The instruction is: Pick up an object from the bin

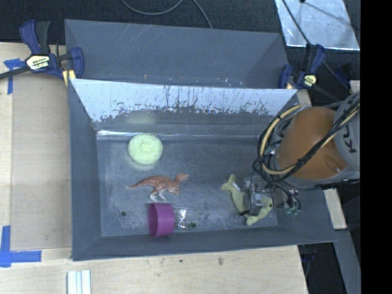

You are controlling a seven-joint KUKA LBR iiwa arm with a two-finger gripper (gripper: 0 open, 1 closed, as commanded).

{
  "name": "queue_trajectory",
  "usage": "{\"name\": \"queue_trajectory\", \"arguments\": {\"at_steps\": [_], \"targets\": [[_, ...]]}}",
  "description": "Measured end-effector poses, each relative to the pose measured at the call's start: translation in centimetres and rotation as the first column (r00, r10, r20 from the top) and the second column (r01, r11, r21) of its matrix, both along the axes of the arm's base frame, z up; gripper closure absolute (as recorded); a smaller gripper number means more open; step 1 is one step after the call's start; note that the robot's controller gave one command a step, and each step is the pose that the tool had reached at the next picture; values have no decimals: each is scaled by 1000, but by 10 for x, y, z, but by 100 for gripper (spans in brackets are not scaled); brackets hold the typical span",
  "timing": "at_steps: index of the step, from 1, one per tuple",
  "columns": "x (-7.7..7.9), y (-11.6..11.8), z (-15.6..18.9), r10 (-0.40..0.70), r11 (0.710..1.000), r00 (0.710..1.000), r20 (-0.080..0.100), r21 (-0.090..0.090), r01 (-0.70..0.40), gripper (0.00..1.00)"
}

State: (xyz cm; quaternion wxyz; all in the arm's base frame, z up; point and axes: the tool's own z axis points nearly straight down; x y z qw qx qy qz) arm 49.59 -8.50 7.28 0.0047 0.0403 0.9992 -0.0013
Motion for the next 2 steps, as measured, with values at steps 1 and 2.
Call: {"name": "queue_trajectory", "arguments": {"at_steps": [1,2], "targets": [[0,0,0,0,1000,1000,0,0,0,100],[-1,0,5,0,1000,1000,-5,1,0,100]]}}
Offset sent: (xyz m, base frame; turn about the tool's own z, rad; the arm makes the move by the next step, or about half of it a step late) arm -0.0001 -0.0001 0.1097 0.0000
